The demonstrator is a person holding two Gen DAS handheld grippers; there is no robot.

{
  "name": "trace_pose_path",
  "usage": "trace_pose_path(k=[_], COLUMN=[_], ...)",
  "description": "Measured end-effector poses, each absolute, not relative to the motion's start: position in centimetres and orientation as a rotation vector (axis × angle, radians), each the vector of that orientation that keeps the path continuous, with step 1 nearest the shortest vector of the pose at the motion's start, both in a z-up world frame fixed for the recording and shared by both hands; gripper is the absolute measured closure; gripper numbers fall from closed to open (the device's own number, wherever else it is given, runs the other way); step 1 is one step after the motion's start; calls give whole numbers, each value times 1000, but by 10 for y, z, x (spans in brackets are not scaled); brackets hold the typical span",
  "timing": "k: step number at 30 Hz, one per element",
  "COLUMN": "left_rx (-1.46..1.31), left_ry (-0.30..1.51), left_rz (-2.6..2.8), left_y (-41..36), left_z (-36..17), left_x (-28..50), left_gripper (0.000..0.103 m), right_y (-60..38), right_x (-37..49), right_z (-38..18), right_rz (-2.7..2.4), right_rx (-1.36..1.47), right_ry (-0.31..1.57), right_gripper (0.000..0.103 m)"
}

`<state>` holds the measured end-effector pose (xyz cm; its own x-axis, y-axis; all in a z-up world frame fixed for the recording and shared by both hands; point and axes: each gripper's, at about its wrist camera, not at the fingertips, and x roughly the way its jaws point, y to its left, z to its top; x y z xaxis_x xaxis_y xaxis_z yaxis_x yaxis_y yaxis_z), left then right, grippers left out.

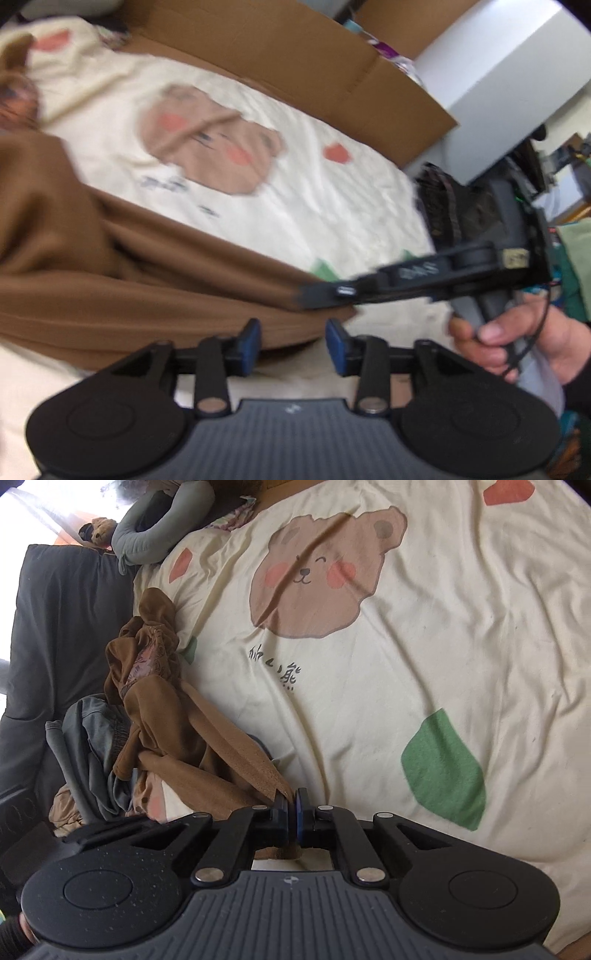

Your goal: Fold clothes

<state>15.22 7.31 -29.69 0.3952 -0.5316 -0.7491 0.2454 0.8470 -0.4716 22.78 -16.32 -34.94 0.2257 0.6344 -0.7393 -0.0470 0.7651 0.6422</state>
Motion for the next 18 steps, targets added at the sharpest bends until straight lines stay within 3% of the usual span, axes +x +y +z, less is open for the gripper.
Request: trace_pose_path(k=[7, 18], left_rx=[-242, 14], left_ry=[1031, 1015], left_rz=[-289, -43], left_y=[142, 221], left_z=[-287, -277], left_x=[160, 148], left_gripper=[59, 47], right_y=[-169, -191], right_x=[228, 231], right_z=[-344, -338], right_rz=[489, 402], right_rx=[522, 492], right_ry=[1235, 1195], right_gripper=[102, 103])
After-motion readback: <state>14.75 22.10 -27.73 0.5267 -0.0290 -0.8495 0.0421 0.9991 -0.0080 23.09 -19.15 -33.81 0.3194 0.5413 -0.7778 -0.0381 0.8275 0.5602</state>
